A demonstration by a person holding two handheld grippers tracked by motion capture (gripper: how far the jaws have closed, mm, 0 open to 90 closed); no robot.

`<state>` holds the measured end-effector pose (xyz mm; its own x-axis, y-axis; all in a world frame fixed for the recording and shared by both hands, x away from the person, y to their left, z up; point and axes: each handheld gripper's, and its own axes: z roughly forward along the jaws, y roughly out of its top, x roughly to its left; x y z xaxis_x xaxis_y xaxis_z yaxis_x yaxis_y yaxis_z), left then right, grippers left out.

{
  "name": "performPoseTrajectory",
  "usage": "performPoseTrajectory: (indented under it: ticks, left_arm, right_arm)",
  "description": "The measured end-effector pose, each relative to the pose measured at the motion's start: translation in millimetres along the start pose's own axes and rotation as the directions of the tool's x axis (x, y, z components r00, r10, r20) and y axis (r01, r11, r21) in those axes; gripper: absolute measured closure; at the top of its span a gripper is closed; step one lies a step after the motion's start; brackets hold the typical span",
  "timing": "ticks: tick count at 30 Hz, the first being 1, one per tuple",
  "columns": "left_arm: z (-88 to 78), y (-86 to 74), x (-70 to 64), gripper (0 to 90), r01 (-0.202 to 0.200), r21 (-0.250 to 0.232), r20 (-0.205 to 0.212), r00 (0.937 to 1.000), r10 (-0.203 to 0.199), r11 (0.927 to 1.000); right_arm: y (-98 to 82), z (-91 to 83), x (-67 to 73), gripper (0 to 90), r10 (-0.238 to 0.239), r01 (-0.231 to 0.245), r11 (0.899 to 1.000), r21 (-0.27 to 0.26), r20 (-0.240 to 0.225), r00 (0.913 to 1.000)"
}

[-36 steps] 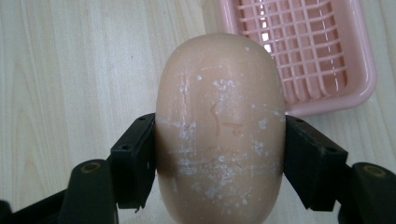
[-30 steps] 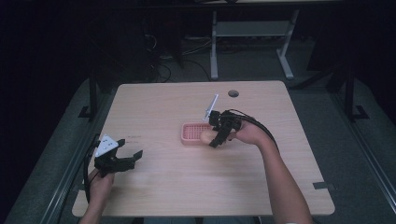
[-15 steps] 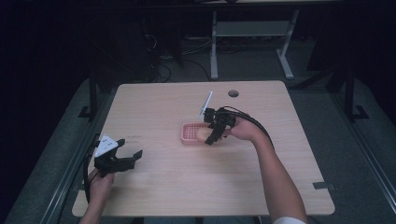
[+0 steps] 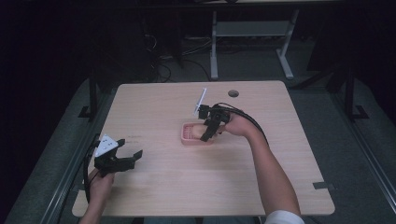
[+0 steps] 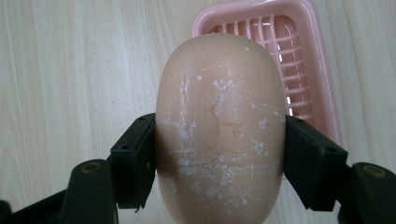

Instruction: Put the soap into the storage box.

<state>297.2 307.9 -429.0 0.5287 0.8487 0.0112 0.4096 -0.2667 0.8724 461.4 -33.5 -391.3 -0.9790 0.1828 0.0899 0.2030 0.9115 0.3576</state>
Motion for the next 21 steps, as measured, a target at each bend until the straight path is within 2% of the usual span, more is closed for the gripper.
performPoseTrajectory:
  ticks: [4,6,8,12,18,21]
  left_arm:
    - [-0.4,0.1,0.4,14.2,-0.001,0.000,0.001,1.0000,0.001,1.0000]
    - [-0.5,0.2,0.3,14.2,0.000,-0.001,0.002,1.0000,0.000,1.0000]
    - [-0.1,0.1,0.1,14.2,-0.003,0.000,0.002,1.0000,0.003,1.0000]
    - [0.1,0.1,-0.1,14.2,0.008,-0.007,0.003,1.0000,-0.008,0.9999]
    - [-0.5,0.4,-0.5,14.2,0.010,-0.012,0.009,0.9999,-0.010,0.9999]
    - [-0.3,0.4,-0.3,14.2,0.008,-0.009,0.008,0.9999,-0.008,0.9999]
  right_arm:
    - [4.7,1.0,-2.7,31.8,-0.001,0.001,1.000,0.003,0.002,1.0000]
    - [7.1,2.0,-5.6,31.8,0.006,-0.006,1.000,-0.023,-0.009,0.9999]
    - [7.6,2.2,-6.3,31.8,0.008,-0.008,1.000,-0.022,-0.006,0.9999]
    - [12.9,5.5,-10.0,31.8,0.002,-0.002,1.000,0.015,0.001,1.0000]
    - [19.1,6.1,-12.3,31.8,-0.002,0.002,1.000,0.017,0.003,1.0000]
    - [22.8,8.4,-13.5,31.8,-0.001,0.001,1.000,-0.002,-0.001,1.0000]
